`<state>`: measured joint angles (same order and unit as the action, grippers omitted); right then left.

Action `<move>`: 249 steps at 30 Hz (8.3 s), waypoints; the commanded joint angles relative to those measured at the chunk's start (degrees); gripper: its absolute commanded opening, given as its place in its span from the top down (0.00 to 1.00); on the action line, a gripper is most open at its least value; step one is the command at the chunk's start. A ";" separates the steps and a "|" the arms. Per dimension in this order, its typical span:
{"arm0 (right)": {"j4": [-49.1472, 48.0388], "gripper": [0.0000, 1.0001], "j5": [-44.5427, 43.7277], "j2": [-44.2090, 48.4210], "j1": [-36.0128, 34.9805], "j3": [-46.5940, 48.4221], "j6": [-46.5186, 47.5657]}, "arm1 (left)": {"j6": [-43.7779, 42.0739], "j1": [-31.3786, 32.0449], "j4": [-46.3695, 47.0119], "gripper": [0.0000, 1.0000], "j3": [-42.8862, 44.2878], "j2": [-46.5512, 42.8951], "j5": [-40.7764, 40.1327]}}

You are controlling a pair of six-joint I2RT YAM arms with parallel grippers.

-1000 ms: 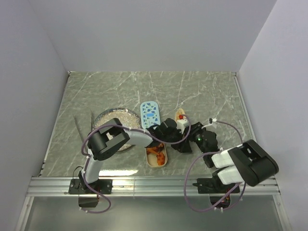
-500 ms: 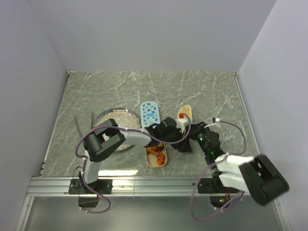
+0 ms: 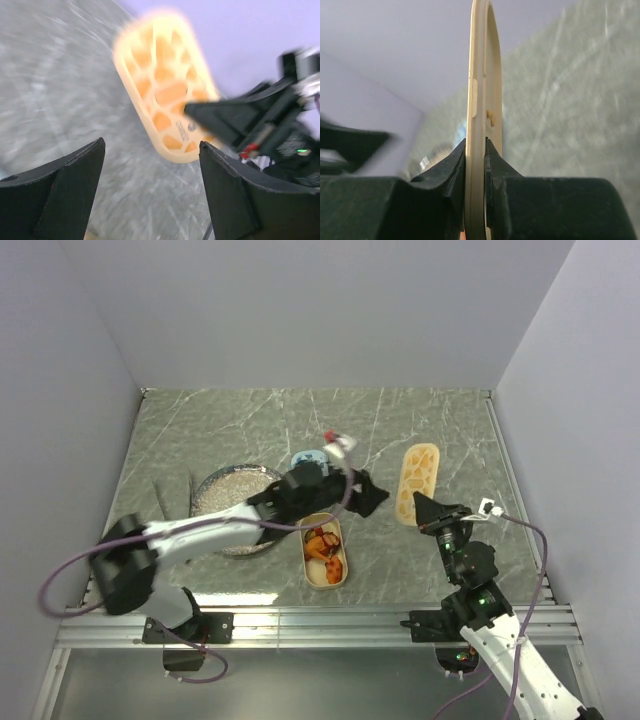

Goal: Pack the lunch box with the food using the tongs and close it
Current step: Pick up the lid of the lunch box with the right arm, then put the lid back on the lunch box

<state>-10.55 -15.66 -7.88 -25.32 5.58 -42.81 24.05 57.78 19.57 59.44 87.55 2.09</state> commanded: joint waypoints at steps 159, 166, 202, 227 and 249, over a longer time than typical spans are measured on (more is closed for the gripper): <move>15.54 0.44 -38.82 -44.76 -63.61 10.32 -28.37 | 19.72 7.79 5.57 0.14 -38.78 -22.42 -39.79; 39.76 1.00 -44.98 -48.97 -73.11 20.06 -39.44 | 20.33 7.88 2.58 0.15 -40.54 -28.56 -41.90; 17.14 1.00 -33.30 -59.00 -70.22 18.06 -26.19 | 21.12 7.88 -0.85 0.14 -41.86 -33.76 -42.69; 35.50 1.00 -37.77 -58.32 -73.38 24.74 -31.81 | 24.98 8.49 -3.67 0.21 -43.78 -33.32 -42.69; 12.67 1.00 -31.36 -43.97 -51.50 15.25 -8.00 | 49.58 26.24 -32.30 1.00 -36.42 -26.21 -59.39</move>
<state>9.56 -47.90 -51.22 -78.37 21.41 -55.33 66.24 82.08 -4.93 19.35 58.89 -53.67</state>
